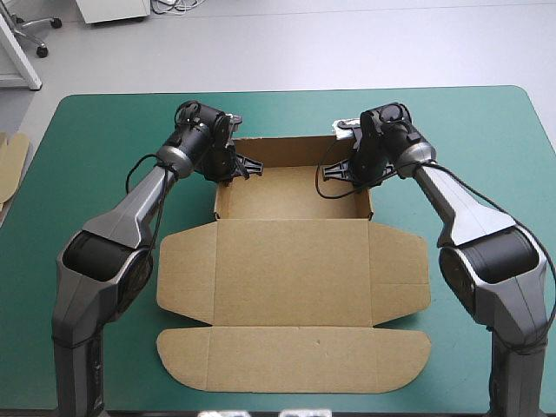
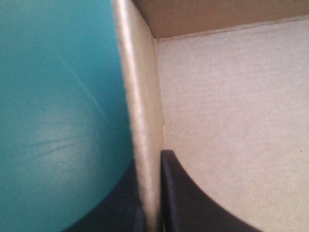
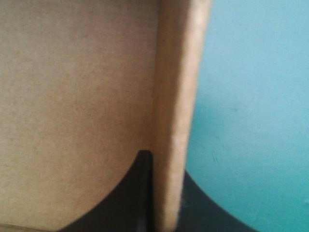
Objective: Fold the box
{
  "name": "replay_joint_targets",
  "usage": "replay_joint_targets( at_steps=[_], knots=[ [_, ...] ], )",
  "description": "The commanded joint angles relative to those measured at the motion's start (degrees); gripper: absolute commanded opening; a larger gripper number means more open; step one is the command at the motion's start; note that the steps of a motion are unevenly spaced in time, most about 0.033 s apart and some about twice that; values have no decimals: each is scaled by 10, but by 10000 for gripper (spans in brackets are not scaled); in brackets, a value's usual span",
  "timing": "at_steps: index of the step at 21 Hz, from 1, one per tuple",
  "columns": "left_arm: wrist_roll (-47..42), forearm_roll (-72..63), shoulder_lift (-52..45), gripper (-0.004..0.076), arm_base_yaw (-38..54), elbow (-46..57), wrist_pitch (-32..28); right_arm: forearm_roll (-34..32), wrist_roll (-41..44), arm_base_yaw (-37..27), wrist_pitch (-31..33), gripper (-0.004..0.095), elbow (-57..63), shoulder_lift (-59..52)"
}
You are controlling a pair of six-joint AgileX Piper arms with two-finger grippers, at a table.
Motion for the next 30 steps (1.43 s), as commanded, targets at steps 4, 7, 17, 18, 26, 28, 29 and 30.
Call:
replay_joint_targets(
  at_steps=[4,7,17,18,26,28,29,30],
  knots=[
    [15,66,-15,-14,5,-11,5,-42,-24,8,10,-12,-16,-17],
    [15,67,-15,-14,5,-11,-1,-50,-24,8,12,-14,-16,-16],
    [12,46,-36,219,5,-11,2,-53,-18,8,15,372,-17,-44],
    [17,40,-40,312,5,-11,1,-53,-18,8,15,377,-17,-52],
    [33,14,-93,393,4,-11,-4,-21,-16,8,19,377,-29,-93],
    [33,8,-111,393,4,-11,-4,-21,-16,8,21,378,-29,-112],
    [33,7,-116,393,4,-11,-2,-21,-16,8,19,378,-29,-121],
    [36,8,-125,392,4,-11,6,-22,-15,8,18,378,-29,-137]
  ],
)
